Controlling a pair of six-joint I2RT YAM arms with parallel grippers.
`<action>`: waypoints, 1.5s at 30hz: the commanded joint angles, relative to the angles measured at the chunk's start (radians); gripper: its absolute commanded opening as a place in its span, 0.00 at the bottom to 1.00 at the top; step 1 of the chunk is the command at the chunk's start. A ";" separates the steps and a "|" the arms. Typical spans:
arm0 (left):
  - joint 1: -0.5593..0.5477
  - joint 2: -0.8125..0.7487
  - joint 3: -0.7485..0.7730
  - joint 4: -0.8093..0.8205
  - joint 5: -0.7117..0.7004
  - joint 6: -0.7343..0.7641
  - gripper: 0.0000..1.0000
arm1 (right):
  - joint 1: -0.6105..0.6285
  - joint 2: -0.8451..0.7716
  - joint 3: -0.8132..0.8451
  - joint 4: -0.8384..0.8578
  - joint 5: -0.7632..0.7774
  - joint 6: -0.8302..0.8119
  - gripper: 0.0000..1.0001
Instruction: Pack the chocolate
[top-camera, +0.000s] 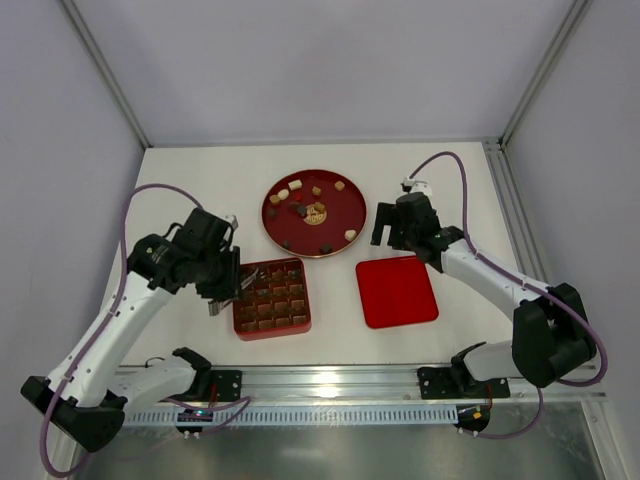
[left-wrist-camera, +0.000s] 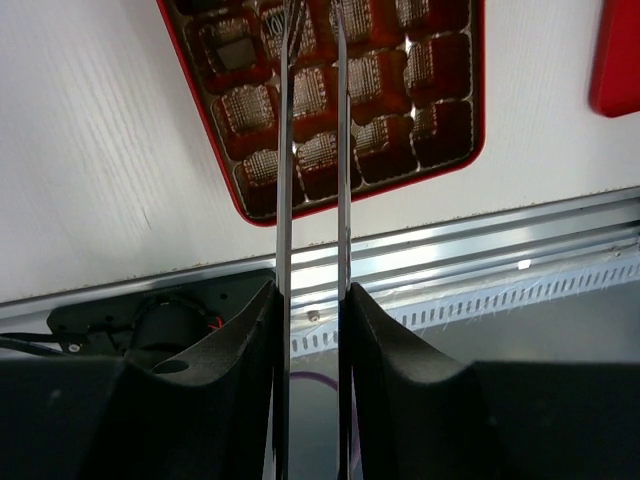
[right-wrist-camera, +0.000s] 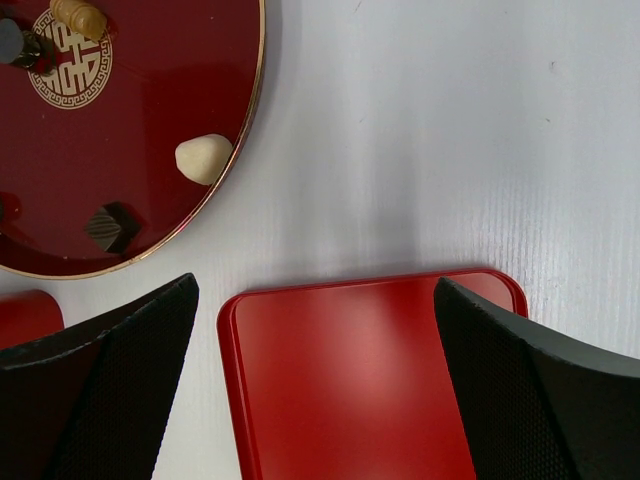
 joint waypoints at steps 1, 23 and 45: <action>-0.004 0.030 0.164 0.028 -0.063 -0.019 0.33 | -0.003 0.011 0.033 0.026 -0.004 -0.010 1.00; 0.519 0.915 0.560 0.614 -0.100 0.109 0.33 | -0.006 -0.075 0.100 -0.045 -0.079 -0.017 1.00; 0.597 1.098 0.510 0.607 -0.205 0.172 0.61 | -0.006 -0.095 0.027 -0.030 -0.079 -0.010 1.00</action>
